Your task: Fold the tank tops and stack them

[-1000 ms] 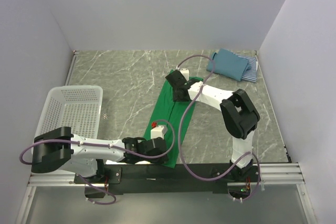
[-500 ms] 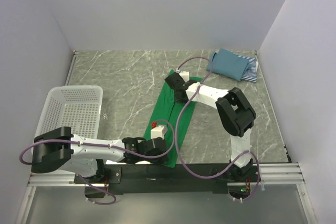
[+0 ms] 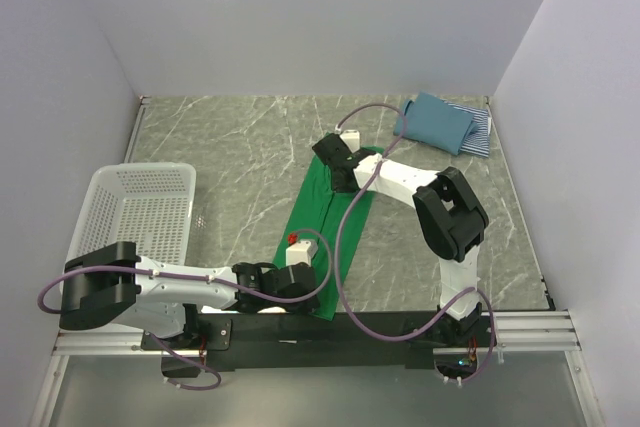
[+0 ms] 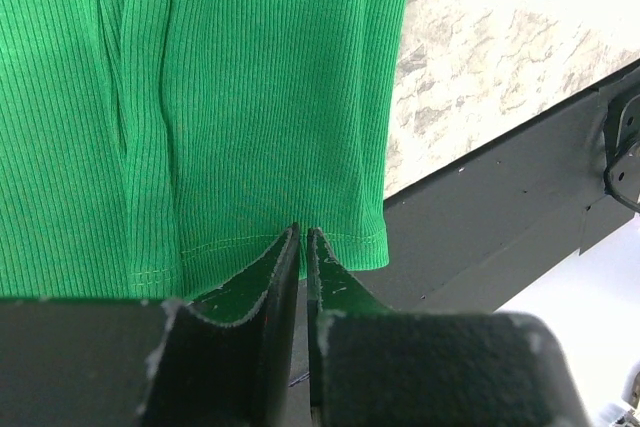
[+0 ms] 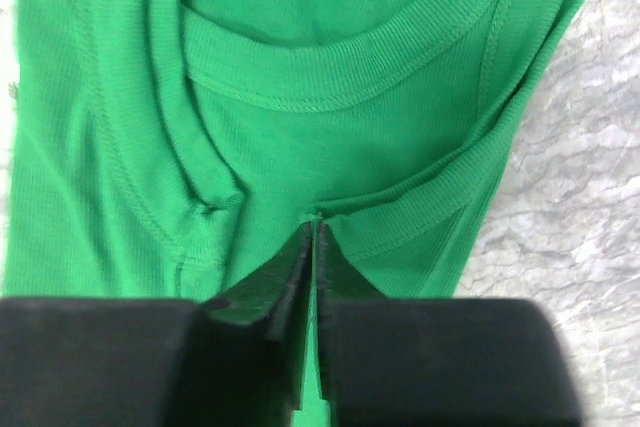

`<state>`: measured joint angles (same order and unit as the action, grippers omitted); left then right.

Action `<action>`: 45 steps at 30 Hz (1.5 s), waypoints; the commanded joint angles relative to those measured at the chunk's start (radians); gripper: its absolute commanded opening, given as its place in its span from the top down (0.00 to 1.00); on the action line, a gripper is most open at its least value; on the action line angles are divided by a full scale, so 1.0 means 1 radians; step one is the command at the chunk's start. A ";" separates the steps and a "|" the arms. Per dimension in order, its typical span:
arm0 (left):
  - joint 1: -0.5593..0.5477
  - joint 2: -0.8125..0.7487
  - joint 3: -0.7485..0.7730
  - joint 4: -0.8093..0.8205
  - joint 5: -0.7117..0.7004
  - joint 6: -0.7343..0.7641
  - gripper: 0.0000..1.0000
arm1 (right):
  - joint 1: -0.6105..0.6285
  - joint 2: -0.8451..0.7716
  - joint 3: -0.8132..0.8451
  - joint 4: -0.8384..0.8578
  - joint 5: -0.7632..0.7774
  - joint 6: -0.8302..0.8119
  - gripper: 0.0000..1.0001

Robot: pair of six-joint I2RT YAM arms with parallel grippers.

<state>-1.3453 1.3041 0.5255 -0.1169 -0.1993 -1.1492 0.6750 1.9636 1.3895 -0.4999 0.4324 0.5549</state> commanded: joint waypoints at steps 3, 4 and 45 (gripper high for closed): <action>-0.005 -0.005 -0.012 0.029 -0.003 -0.014 0.86 | 0.015 -0.017 0.051 -0.022 0.049 0.002 0.75; -0.005 -0.005 -0.013 0.033 -0.002 -0.015 0.86 | 0.015 -0.016 0.037 -0.016 0.049 0.005 0.71; -0.006 0.026 -0.004 0.042 0.008 -0.017 0.87 | 0.024 -0.003 0.066 -0.023 0.111 0.011 1.00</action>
<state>-1.3453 1.3231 0.5209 -0.0994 -0.1989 -1.1496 0.6914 1.9831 1.4078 -0.5247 0.5083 0.5602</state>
